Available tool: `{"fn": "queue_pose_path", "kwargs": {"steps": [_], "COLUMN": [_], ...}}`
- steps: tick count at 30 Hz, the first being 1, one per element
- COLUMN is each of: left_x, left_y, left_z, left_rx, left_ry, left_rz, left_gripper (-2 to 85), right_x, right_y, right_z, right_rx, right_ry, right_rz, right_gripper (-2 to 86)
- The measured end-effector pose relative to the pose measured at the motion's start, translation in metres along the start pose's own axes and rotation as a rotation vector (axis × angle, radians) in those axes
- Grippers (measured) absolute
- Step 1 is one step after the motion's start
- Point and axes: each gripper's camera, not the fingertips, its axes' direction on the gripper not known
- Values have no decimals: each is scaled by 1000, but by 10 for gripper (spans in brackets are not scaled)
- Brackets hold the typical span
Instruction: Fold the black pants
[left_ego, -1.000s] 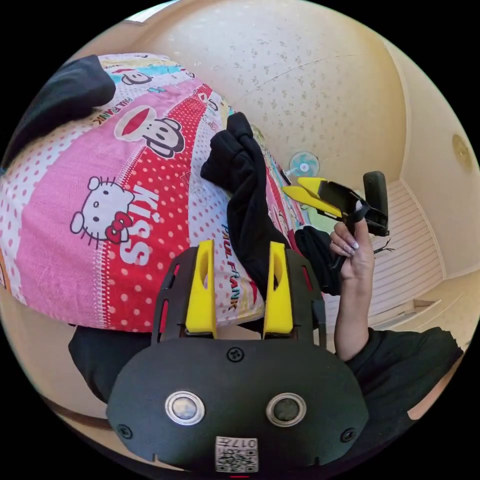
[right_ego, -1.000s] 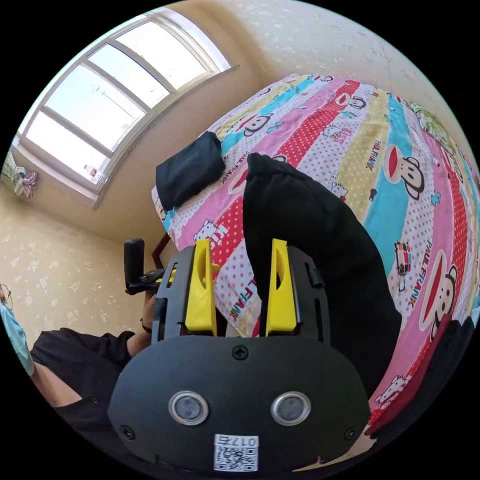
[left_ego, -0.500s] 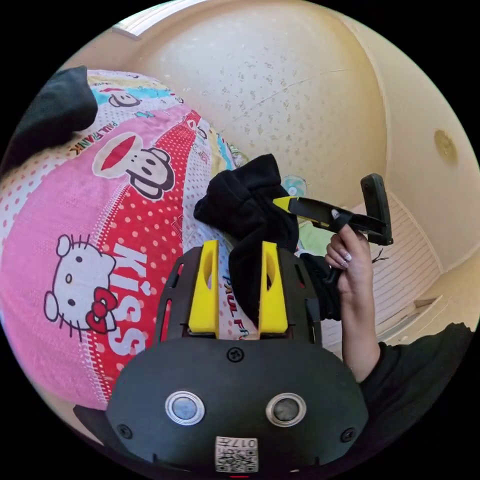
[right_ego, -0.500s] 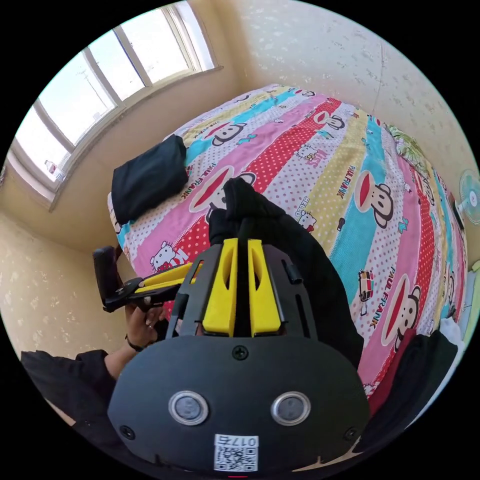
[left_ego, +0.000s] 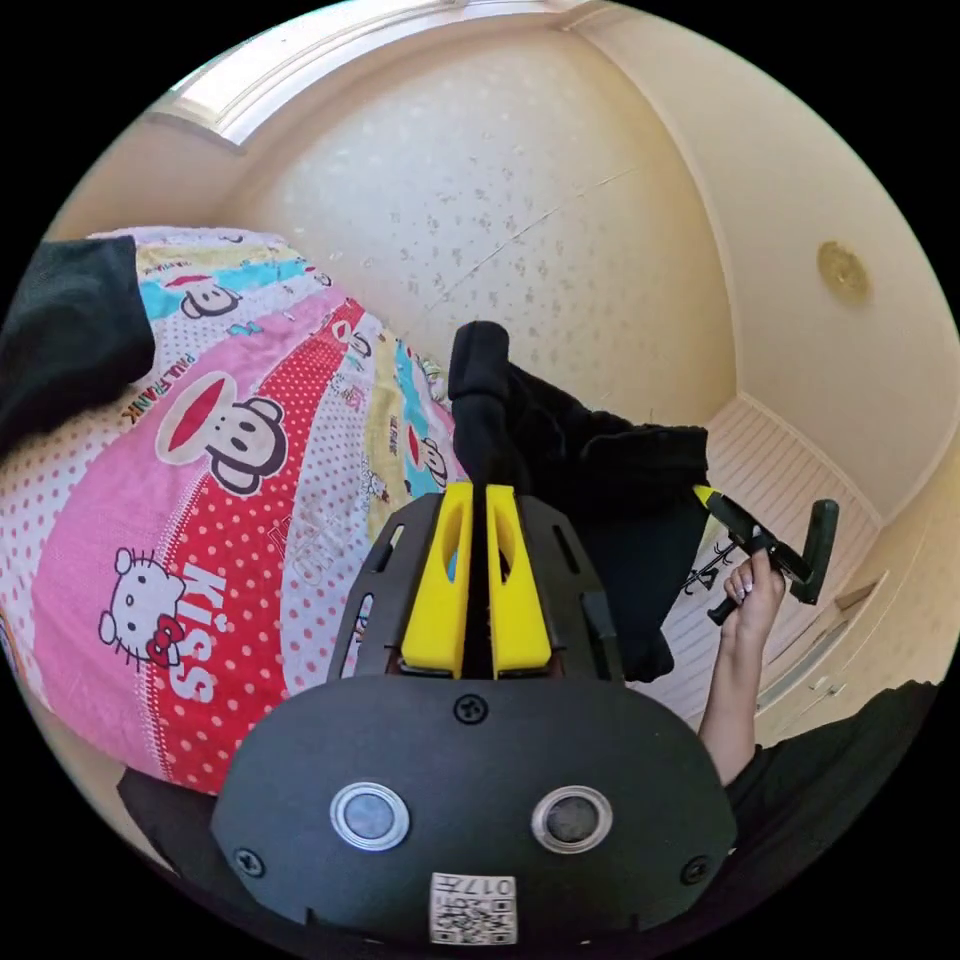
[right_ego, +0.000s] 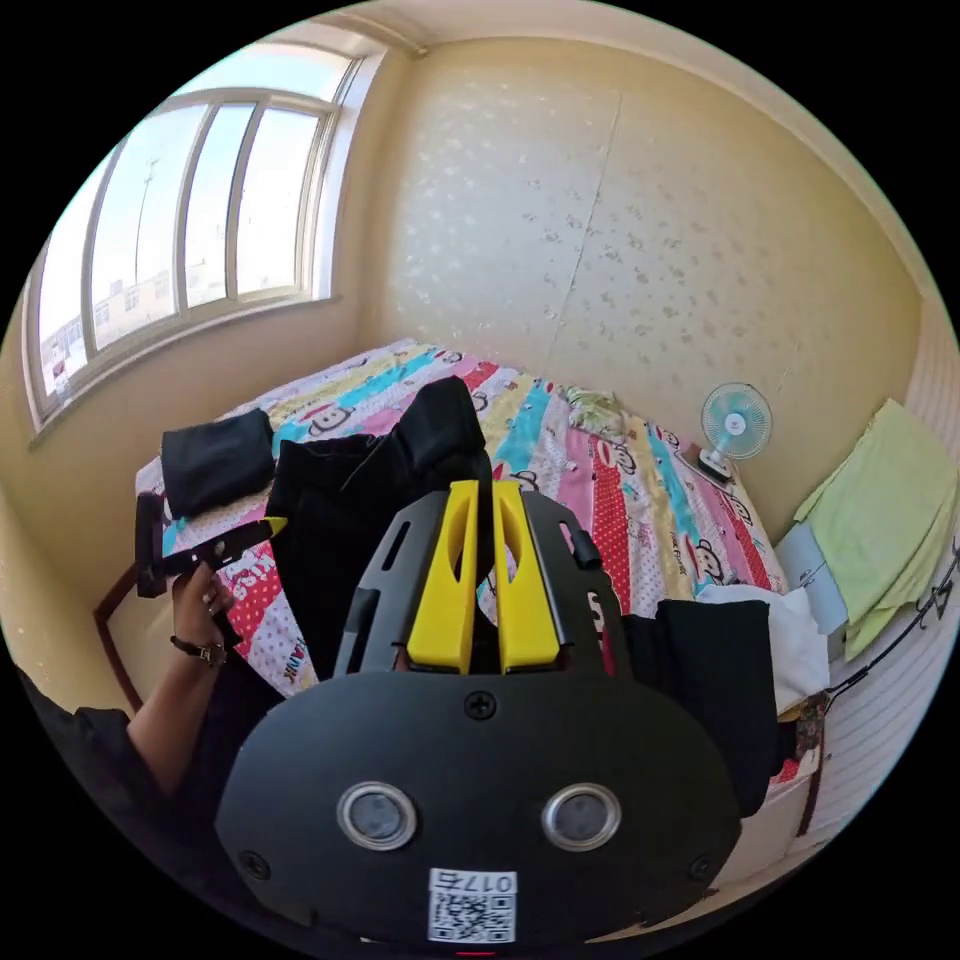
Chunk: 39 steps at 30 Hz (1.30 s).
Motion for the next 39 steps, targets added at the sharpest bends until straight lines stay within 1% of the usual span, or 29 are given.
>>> {"fn": "queue_pose_path", "kwargs": {"steps": [1,3,4,5,6,7,9,10,12,14,16,18,19,20,21,22,23,24,25,27,28,30,31,32,33,35,36,38,39], "left_x": [31,82,114,144,157,183,220,243,272,296,302,299,296,289,282,256,224,207,174,122,88,40,13,-9,-18,-43,-47,-58,-59], "left_y": [-2,-4,-6,-9,-10,-15,-27,-39,-63,-112,-161,-218,-258,-299,-318,-348,-361,-361,-351,-314,-282,-226,-187,-149,-132,-76,-67,-46,-47], "left_z": [-21,-57,-82,-108,-119,-141,-168,-179,-185,-167,-131,-79,-38,12,38,86,124,138,160,182,195,217,232,245,250,260,261,270,273], "left_rx": [44,138,213,289,324,390,450,457,458,413,346,305,291,246,200,64,-64,-110,-179,-255,-313,-451,-571,-695,-750,-935,-972,-1117,-1129], "left_ry": [6,14,26,57,74,105,122,112,96,87,69,12,-73,-201,-266,-372,-425,-438,-434,-377,-349,-345,-363,-395,-409,-448,-459,-474,-481], "left_rz": [50,139,192,239,262,309,369,410,470,508,479,427,426,453,454,386,319,299,285,288,284,266,256,249,250,268,264,251,259], "left_gripper": [3,0,-1,-2,-2,-2,-1,-1,1,2,5,10,16,27,35,50,64,68,75,76,73,62,55,49,45,40,40,44,44], "right_x": [9,37,43,53,61,67,93,100,129,148,167,194,202,216,228,234,248,253,252,237,231,201,193,175,158,134,119,103,97], "right_y": [1,8,10,12,12,11,-2,-8,-46,-85,-127,-191,-208,-242,-271,-281,-288,-281,-274,-224,-207,-121,-97,-47,1,63,95,134,145], "right_z": [-19,-95,-114,-148,-178,-192,-232,-238,-245,-229,-195,-116,-92,-42,15,45,108,162,186,284,307,392,410,444,469,494,505,527,540], "right_rx": [36,183,224,296,361,391,486,495,462,403,339,282,273,251,198,142,-23,-136,-178,-372,-427,-656,-713,-838,-948,-1084,-1161,-1293,-1305], "right_ry": [-13,-38,-39,-48,-73,-96,-226,-264,-424,-478,-467,-410,-386,-325,-259,-234,-212,-224,-236,-272,-272,-243,-245,-266,-293,-337,-354,-316,-280], "right_rz": [21,81,91,103,99,93,56,53,17,6,40,154,185,230,243,266,371,409,406,340,310,198,172,122,83,36,6,-31,-40], "right_gripper": [28,28,28,28,28,28,28,28,28,29,30,35,36,39,43,47,54,64,70,83,85,91,93,95,94,91,90,88,86]}}
